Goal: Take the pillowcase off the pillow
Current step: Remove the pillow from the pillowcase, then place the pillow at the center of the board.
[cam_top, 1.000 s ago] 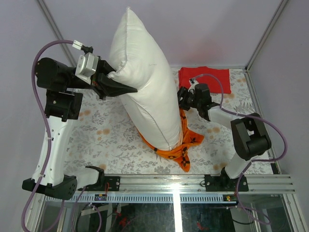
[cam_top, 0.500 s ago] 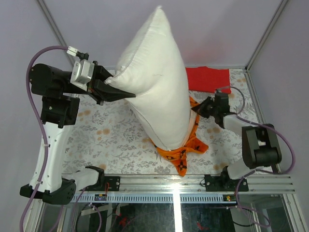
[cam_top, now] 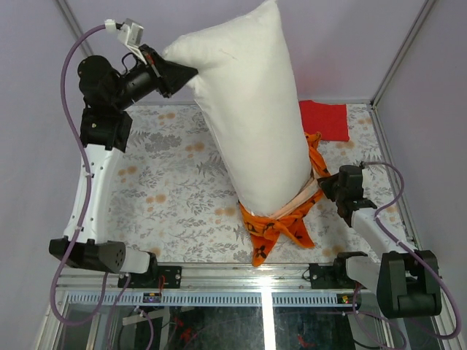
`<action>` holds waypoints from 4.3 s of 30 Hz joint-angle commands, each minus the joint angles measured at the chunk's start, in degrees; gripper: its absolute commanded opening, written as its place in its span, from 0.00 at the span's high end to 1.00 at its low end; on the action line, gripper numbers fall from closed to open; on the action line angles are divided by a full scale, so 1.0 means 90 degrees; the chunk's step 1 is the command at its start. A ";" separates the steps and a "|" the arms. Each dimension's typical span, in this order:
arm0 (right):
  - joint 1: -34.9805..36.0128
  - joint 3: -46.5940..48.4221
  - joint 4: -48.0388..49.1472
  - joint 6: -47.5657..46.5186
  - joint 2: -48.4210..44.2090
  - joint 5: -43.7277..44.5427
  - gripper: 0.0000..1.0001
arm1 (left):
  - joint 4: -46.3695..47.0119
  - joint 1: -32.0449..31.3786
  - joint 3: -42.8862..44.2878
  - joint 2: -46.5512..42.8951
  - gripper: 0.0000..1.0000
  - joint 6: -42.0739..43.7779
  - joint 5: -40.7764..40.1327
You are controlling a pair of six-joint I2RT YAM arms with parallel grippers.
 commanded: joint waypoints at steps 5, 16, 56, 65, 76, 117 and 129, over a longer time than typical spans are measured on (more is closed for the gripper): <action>-0.0036 -0.0141 -0.0130 -0.0070 0.0525 0.0642 1.00 | 0.0713 0.1598 -0.1142 -0.0822 1.00 -0.2599 -0.3961; -0.0037 -0.0016 -0.0133 -0.0122 0.1065 0.0516 1.00 | 0.0789 0.2645 -0.2170 -0.1963 1.00 -0.3700 -0.4722; -0.0037 0.0235 -0.0732 -0.0758 0.0756 0.0790 0.98 | -0.1927 0.3051 0.1738 -0.2150 1.00 -0.0660 -0.4364; -0.0026 0.0289 -0.0763 -0.0784 0.0741 0.0538 0.99 | -0.0693 0.2616 -0.1871 -0.1604 1.00 -0.0815 -0.4050; -0.0016 0.0244 -0.0706 -0.0909 0.0745 0.0594 0.99 | 0.0272 0.1115 -0.3418 -0.0223 1.00 -0.0585 -0.6125; 0.0003 0.0130 0.0078 -0.1127 0.1545 -0.0240 1.00 | -0.0755 -0.0609 -0.4325 -0.0356 0.00 -0.0442 -0.2665; 0.0021 -0.0100 0.0261 -0.1003 0.1408 -0.0345 1.00 | -0.2113 -0.2551 -0.4327 0.1880 0.00 -0.0665 -0.8611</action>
